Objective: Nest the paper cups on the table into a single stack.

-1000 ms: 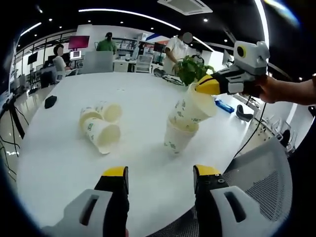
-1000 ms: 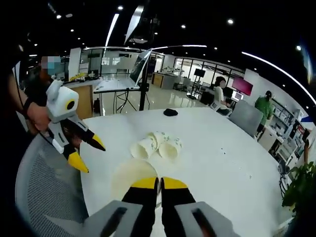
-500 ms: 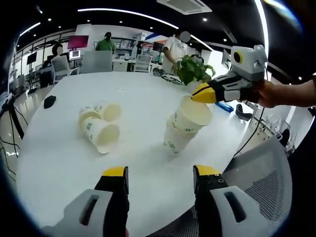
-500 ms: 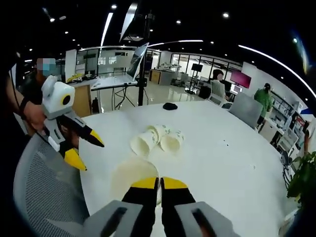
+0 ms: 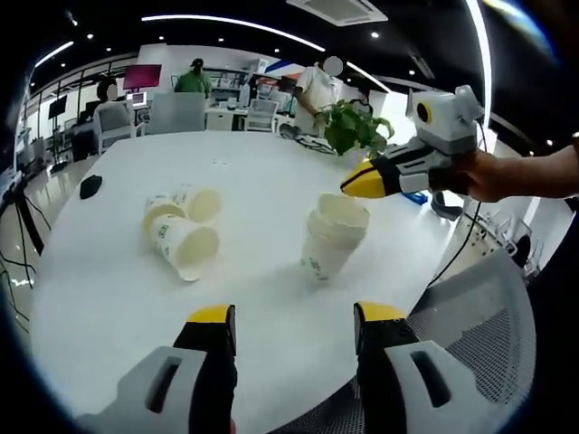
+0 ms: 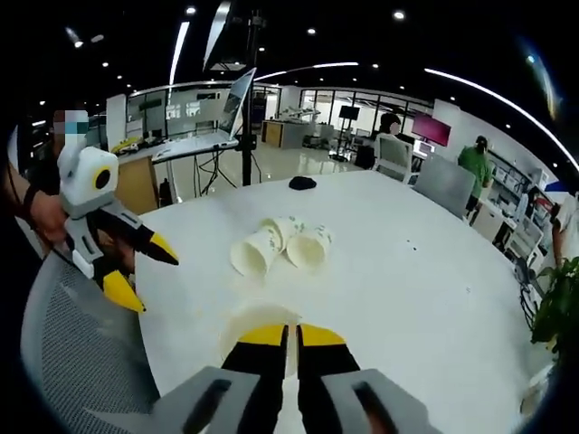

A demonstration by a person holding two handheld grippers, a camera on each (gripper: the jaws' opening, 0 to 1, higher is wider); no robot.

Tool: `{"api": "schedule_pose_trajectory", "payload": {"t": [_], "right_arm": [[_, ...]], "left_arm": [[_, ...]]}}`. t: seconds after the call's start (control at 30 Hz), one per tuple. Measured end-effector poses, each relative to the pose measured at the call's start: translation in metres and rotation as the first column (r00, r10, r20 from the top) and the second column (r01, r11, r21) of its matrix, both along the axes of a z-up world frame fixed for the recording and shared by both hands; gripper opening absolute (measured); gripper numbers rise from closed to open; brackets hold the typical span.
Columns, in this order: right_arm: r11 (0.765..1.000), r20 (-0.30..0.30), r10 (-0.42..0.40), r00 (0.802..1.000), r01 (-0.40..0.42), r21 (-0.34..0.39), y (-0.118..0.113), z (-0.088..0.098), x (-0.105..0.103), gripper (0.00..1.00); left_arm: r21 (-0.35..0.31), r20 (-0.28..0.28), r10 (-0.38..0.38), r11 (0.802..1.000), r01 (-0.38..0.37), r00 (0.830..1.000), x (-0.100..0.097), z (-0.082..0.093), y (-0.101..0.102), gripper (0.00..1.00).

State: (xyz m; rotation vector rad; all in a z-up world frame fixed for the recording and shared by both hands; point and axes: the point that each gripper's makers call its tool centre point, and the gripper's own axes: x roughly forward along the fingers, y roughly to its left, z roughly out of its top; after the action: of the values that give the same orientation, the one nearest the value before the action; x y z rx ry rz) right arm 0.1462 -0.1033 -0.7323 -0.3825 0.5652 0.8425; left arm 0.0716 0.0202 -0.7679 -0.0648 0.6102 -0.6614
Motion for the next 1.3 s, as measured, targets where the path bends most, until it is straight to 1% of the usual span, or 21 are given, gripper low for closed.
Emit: {"api": "schedule_pose_trajectory", "payload": {"t": [0.33,0.63,0.77,0.93,1.0,1.07,1.17,1.3], "right_arm": [[1.0,-0.013,-0.02,1.0,0.02,0.015,0.0,-0.002,-0.002,0.02],[0.997,-0.032,-0.066,0.997,0.067,0.028,-0.008,-0.006,-0.002,0.06],[0.994,-0.047,-0.097,0.994,0.098,0.037,-0.015,-0.01,-0.003,0.14],[0.988,-0.065,-0.138,0.988,0.142,0.06,-0.024,-0.012,-0.011,0.18],[0.985,-0.067,-0.157,0.985,0.161,0.061,-0.028,-0.013,-0.013,0.26],[0.978,-0.078,-0.19,0.979,0.196,0.069,-0.036,-0.015,-0.016,0.31],[0.965,-0.097,-0.236,0.967,0.245,0.095,-0.045,-0.016,-0.021,0.33],[0.953,-0.112,-0.274,0.955,0.285,0.103,-0.056,-0.023,-0.032,0.36]], "left_arm": [[-0.001,-0.002,0.004,1.0,-0.004,1.0,0.0,0.002,-0.001,0.52],[0.002,-0.007,-0.004,1.0,0.004,1.0,-0.001,0.002,-0.003,0.52],[0.002,-0.007,-0.006,1.0,0.006,1.0,-0.002,0.003,-0.003,0.52],[0.0,-0.004,-0.003,1.0,0.003,1.0,-0.002,0.005,-0.004,0.51],[-0.003,-0.002,0.0,1.0,0.0,1.0,-0.001,0.005,-0.004,0.51],[-0.009,0.002,0.008,1.0,-0.008,1.0,0.0,0.006,-0.002,0.51],[-0.015,0.002,0.022,1.0,-0.022,1.0,0.002,0.007,0.0,0.5],[-0.023,-0.005,0.046,0.999,-0.046,0.999,0.006,0.007,0.004,0.5]]}}
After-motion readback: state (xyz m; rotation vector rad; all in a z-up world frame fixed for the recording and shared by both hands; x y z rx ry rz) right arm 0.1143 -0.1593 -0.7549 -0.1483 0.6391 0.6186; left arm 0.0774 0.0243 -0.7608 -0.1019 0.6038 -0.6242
